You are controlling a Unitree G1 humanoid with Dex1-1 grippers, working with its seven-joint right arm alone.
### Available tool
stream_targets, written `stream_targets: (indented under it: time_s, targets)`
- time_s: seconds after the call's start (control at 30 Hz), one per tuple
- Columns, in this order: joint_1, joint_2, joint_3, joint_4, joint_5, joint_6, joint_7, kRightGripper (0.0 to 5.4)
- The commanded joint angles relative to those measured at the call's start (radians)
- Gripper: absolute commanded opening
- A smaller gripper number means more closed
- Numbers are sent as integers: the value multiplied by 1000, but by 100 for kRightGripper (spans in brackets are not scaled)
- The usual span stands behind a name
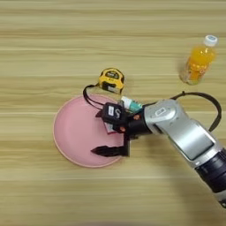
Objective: Move the objects on the table
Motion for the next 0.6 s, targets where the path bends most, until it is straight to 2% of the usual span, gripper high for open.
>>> stream_targets:
  time_s: [0.03,0.3,0.47,0.6]
  targets:
    - [-37,-57,-23,-60,0,-50,21,537]
    - [1,-151,-31,-84,-16,-126,95,537]
    - [17,-199,-42,-92,-19,-148,135,537]
    - [30,-263,-43,-99,-29,-164,184,537]
